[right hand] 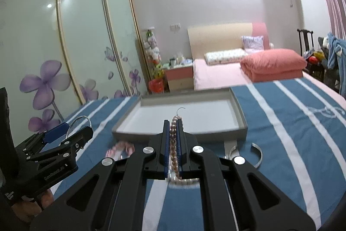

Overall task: Organize jewelry
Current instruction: 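Lower the pink pearl bracelet into the white tray and open the right tool while the left carries the bangle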

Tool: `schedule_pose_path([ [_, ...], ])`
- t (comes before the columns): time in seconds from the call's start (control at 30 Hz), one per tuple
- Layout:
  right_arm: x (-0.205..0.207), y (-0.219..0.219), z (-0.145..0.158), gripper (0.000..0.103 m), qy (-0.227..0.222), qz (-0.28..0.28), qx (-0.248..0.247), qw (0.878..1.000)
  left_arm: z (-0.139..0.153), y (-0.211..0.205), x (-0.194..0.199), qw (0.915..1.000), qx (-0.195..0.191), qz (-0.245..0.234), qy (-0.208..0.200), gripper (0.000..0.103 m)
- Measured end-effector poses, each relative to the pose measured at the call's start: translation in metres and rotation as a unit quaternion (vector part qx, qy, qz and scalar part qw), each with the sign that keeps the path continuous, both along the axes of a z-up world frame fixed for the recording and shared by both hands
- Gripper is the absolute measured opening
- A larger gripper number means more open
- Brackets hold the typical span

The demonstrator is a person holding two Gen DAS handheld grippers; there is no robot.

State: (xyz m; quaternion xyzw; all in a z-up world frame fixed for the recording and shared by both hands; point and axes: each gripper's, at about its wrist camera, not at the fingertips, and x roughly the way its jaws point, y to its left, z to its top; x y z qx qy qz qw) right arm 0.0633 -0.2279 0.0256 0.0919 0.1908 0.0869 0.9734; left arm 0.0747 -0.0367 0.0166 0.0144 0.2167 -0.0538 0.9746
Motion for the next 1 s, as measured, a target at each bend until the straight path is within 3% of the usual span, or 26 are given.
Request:
schedule_pose_path([
  [0.23,0.025,0.0,0.018,0.007,-0.04,-0.009,-0.006,0.999,0.016,-0.01,0.033,0.9995,0.008,0.006,-0.03,0.071],
  [0.47,0.066,-0.004,0.019,0.007,-0.047,-0.027,-0.01,0.998,0.01,-0.02,0.078,0.9994,0.018,0.017,-0.023,0.071],
  [1.0,0.152,-0.006,-0.019,0.007,0.044,-0.026,-0.004,0.999,-0.028,-0.038,0.163,0.9991,0.027,0.011,0.032,0.071],
])
